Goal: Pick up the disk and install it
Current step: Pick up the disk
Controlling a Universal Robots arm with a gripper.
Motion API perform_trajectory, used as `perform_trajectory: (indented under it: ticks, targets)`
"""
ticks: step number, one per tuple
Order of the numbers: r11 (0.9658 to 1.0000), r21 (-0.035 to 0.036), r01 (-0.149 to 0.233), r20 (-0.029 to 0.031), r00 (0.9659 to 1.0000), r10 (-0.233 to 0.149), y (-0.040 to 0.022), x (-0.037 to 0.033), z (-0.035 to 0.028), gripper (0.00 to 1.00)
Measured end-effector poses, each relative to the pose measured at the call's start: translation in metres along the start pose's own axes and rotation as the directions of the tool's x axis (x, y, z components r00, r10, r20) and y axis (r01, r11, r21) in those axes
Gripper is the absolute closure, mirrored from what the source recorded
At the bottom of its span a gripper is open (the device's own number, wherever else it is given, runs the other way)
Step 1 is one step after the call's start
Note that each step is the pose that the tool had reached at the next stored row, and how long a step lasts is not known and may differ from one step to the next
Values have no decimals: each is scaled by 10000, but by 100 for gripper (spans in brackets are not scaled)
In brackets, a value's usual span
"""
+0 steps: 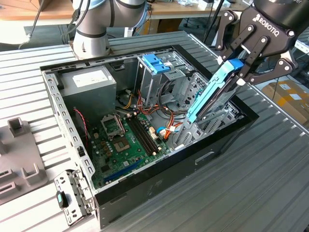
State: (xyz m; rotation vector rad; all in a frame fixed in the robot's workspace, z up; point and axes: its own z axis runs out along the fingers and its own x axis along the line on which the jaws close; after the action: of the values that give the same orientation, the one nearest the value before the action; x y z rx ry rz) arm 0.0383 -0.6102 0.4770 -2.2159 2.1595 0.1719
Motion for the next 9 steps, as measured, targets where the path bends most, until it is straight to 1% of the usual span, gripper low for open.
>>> perform_trajectory:
  ticks: [9]
  targets:
    - [10000, 0, 0, -1, 10000, 0, -109, 1, -1, 63]
